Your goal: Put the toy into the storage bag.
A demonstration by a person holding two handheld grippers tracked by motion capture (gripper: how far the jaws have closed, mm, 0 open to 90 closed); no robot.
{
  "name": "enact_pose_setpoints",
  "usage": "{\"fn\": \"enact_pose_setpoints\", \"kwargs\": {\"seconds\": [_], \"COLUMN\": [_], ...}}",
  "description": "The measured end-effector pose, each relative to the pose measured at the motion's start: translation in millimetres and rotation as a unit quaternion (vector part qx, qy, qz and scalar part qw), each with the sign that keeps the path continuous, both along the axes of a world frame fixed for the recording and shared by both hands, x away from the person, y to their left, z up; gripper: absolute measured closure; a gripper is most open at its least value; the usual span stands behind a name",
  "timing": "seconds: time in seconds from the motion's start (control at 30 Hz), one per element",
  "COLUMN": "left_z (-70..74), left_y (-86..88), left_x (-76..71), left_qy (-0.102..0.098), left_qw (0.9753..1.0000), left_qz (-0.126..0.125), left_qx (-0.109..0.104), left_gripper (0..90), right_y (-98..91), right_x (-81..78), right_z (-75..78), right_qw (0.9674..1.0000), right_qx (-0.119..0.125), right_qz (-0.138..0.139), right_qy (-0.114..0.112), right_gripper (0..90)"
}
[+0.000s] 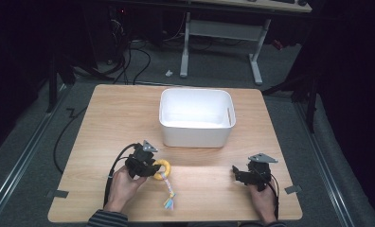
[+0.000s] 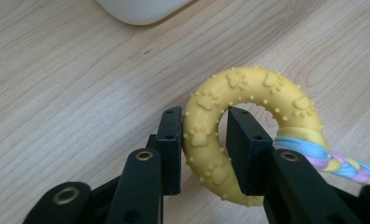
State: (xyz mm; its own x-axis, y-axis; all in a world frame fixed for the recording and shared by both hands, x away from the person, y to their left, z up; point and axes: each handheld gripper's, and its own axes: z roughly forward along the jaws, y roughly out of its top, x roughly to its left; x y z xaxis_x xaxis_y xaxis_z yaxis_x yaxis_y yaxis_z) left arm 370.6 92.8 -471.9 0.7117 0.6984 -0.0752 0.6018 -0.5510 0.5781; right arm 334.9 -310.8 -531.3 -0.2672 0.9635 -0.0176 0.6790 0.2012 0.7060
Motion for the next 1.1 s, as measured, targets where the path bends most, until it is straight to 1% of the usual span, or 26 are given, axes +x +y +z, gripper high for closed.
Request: {"fn": "enact_pose_setpoints", "kwargs": {"seconds": [0.03, 0.07, 0.17, 0.2, 0.27, 0.3, 0.37, 0.47, 0.63, 0.7, 0.77, 0.87, 1.0, 1.03, 1.07, 1.1], "left_z": [2.0, 3.7, 7.9, 10.3, 15.8, 15.8, 21.6, 25.7, 38.6, 42.2, 44.3, 54.4, 61.6, 62.9, 65.1, 66.9], "left_y": [2.7, 5.1, 9.7, 12.0, 15.8, 15.8, 17.9, 18.6, 19.9, 19.3, 18.8, 17.4, 16.7, 16.6, 16.7, 16.9], "left_x": [-0.5, -0.9, -1.7, -2.4, -3.4, -3.4, -3.3, -2.7, -0.5, 1.2, 2.2, 5.3, 5.8, 5.7, 6.1, 6.2], "left_qy": [-0.003, -0.002, -0.002, -0.005, -0.003, -0.003, -0.005, -0.008, -0.011, -0.010, -0.011, -0.018, -0.022, -0.022, -0.019, -0.020], "left_qw": [1.0000, 1.0000, 0.9999, 0.9999, 0.9997, 0.9997, 0.9998, 0.9998, 0.9997, 0.9996, 0.9996, 0.9995, 0.9994, 0.9994, 0.9992, 0.9993], "left_qz": [0.003, 0.004, 0.007, 0.009, 0.010, 0.010, 0.008, 0.006, 0.002, 0.001, -0.001, -0.007, -0.011, -0.011, -0.015, -0.016], "left_qx": [0.000, -0.004, -0.008, -0.012, -0.020, -0.020, -0.019, -0.017, -0.022, -0.026, -0.024, -0.023, -0.024, -0.025, -0.031, -0.027], "left_gripper": [67.2, 67.2, 67.2, 67.2, 67.2, 67.2, 67.2, 67.2, 67.2, 67.2, 67.2, 67.2, 67.2, 67.2, 67.2, 67.2], "right_y": [0.1, 0.1, 0.1, -0.1, 0.1, 0.1, 0.1, 0.2, 0.1, 0.3, 0.4, 0.7, 0.7, 0.7, 0.7, 0.7], "right_x": [0.0, 0.0, 0.0, 0.1, 0.0, 0.0, -0.1, -0.3, -0.7, -0.6, -0.5, -0.4, -0.2, -0.2, -0.3, -0.3], "right_z": [0.0, 0.0, 0.0, 0.0, 0.0, 0.0, 0.0, 0.0, 0.0, 0.0, 0.0, 0.0, 0.0, 0.0, 0.0, 0.0], "right_qw": [1.0000, 1.0000, 1.0000, 1.0000, 1.0000, 1.0000, 1.0000, 1.0000, 1.0000, 1.0000, 1.0000, 1.0000, 1.0000, 1.0000, 1.0000, 1.0000], "right_qx": [0.000, 0.000, 0.000, 0.000, 0.000, 0.000, 0.000, 0.001, 0.000, 0.000, 0.000, 0.001, 0.000, 0.000, 0.000, 0.000], "right_qz": [0.000, 0.000, 0.000, 0.001, 0.000, 0.000, 0.000, 0.001, 0.001, 0.001, 0.000, -0.001, -0.002, -0.002, -0.002, -0.002], "right_qy": [0.000, 0.000, 0.000, 0.000, 0.000, 0.000, 0.000, 0.000, 0.000, 0.000, 0.000, 0.001, 0.001, 0.000, 0.001, 0.001], "right_gripper": [16.2, 16.2, 16.2, 16.2, 16.2, 16.2, 16.2, 16.2, 16.2, 16.2, 16.2, 16.2, 16.2, 16.2, 16.2, 16.2]}}
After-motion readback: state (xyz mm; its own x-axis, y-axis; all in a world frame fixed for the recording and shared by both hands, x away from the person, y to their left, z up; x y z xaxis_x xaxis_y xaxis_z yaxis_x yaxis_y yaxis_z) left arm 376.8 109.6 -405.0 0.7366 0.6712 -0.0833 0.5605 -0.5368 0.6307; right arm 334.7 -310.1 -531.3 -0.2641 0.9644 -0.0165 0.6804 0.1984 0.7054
